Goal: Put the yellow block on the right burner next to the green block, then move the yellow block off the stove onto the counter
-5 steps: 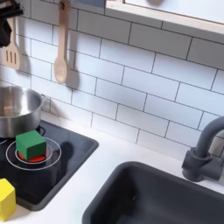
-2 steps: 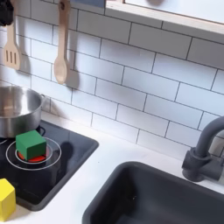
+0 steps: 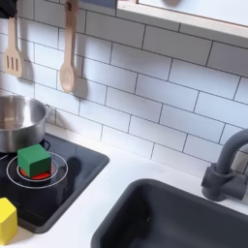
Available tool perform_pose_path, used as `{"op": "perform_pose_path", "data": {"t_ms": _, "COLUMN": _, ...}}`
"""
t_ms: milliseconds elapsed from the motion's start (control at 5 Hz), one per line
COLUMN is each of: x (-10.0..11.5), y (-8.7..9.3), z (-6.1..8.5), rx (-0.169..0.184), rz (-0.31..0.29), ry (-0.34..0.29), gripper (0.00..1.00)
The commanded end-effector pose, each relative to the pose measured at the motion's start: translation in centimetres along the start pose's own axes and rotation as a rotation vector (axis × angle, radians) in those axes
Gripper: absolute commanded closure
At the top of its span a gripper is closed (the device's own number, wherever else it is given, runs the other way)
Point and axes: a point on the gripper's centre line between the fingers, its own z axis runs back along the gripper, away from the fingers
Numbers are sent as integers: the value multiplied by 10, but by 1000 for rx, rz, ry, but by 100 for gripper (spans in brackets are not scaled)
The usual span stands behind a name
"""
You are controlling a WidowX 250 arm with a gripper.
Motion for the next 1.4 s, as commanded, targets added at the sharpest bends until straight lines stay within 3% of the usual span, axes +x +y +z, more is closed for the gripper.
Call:
{"op": "perform_pose_path", "data": {"t_ms": 0, "x": 5, "y": -9, "z": 3, "rx": -31, "rz": 7, "ry": -19, "gripper": 100}}
{"op": "perform_pose_path", "data": {"t_ms": 600, "x": 17, "y": -15, "z": 10, "rx": -63, "rz": 20, "ry": -55, "gripper": 100}}
{"op": "perform_pose_path", "data": {"t_ms": 800, "x": 16, "y": -18, "z": 13, "rx": -96, "rz": -31, "ry": -111, "gripper": 100}}
{"op": "perform_pose_path", "data": {"t_ms": 1000, "x": 15, "y": -11, "z": 1, "rx": -94, "rz": -40, "ry": -118, "gripper": 100}}
{"op": "perform_pose_path", "data": {"t_ms": 1200, "x": 17, "y": -16, "z": 8, "rx": -101, "rz": -62, "ry": -164, "gripper": 100}}
